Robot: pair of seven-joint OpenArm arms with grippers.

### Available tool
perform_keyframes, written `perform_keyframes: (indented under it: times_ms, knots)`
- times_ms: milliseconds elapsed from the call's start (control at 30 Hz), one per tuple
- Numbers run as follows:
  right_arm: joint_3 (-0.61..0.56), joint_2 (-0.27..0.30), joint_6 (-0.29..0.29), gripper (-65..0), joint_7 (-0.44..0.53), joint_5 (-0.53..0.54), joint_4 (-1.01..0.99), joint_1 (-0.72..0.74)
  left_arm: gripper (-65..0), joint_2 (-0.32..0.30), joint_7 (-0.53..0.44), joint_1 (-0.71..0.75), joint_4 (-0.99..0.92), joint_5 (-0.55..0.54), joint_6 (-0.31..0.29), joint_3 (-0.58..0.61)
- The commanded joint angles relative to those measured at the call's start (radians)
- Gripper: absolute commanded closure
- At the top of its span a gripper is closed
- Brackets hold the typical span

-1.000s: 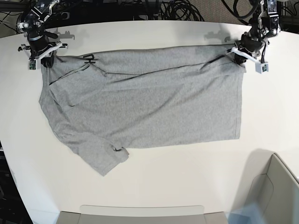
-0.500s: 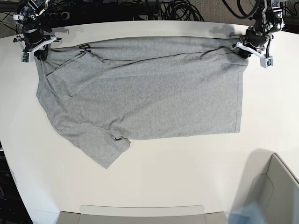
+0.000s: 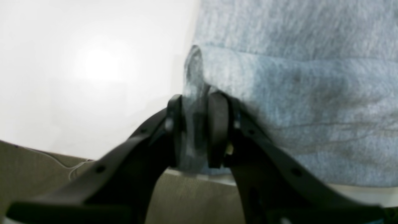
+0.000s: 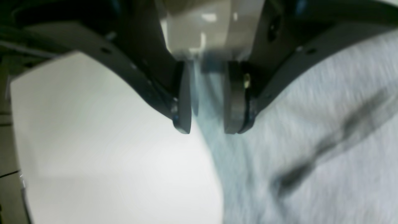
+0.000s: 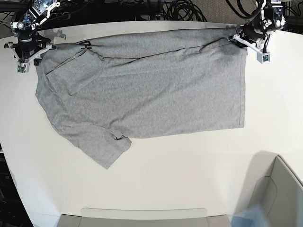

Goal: Fold the T-shirt properly
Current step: 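Drag the shirt back toward the robot with both grippers, then release, then move both grippers to the hem corners of the shirt and grasp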

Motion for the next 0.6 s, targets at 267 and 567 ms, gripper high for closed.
perform_keyframes:
  times_ms: [267, 567]
  knots:
    - [-0.003, 0.010, 0.015, -19.2, 0.023, 0.014, 0.114, 0.073, -15.2, -0.001, 0.176, -0.086, 0.085, -0.008, 0.003, -0.173]
    - [-0.132, 0.010, 0.015, -19.3, 0.023, -0.033, 0.118, 0.170, -15.2, -0.003, 0.278, -0.222, 0.086, -0.004, 0.004, -0.210]
